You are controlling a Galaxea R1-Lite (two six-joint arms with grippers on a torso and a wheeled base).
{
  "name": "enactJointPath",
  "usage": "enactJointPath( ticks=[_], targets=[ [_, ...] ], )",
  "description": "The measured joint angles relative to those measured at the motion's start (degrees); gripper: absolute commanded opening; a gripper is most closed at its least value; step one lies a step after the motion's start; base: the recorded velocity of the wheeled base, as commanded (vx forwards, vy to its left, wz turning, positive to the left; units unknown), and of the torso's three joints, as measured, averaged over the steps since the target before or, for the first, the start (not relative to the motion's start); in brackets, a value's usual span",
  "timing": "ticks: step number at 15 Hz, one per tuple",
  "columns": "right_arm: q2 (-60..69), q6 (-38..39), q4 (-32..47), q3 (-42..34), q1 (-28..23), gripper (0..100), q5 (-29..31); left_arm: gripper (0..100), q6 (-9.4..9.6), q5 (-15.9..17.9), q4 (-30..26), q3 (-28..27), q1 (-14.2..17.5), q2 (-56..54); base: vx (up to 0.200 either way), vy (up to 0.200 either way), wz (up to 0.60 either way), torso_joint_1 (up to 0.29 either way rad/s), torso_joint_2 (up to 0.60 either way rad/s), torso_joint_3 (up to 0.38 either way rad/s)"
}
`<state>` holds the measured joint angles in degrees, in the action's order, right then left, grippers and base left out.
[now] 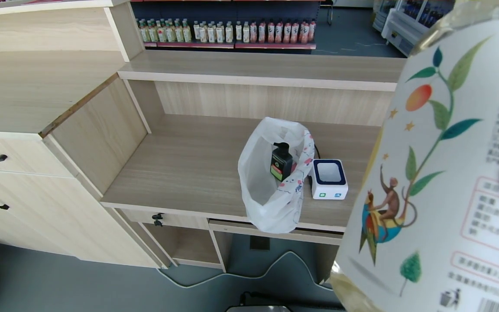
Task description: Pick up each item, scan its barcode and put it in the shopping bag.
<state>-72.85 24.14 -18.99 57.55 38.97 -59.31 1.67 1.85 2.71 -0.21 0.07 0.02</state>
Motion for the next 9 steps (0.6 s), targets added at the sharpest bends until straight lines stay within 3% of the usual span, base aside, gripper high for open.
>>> enactJointPath(
  ticks=[5,7,9],
  targets=[
    [1.93,-3.58,0.37,-1.71,-5.07,0,0.0,100,-0.01,-0.02,0.0,0.0,0.0,0.0,0.0,0.0,0.0,0.0,0.0,0.0],
    [1.61,-13.87,1.65,-1.88,-13.04,0,0.95,100,-0.01,0.0,0.0,0.0,0.0,0.0,0.0,0.0,0.0,0.0,0.0,0.0],
    [0.0,-30.1,2.68,-1.88,-21.97,0,3.17,100,-0.01,0.0,-0.02,0.0,0.0,0.0,0.0,0.0,0.0,0.0,0.0,0.0]
  ],
)
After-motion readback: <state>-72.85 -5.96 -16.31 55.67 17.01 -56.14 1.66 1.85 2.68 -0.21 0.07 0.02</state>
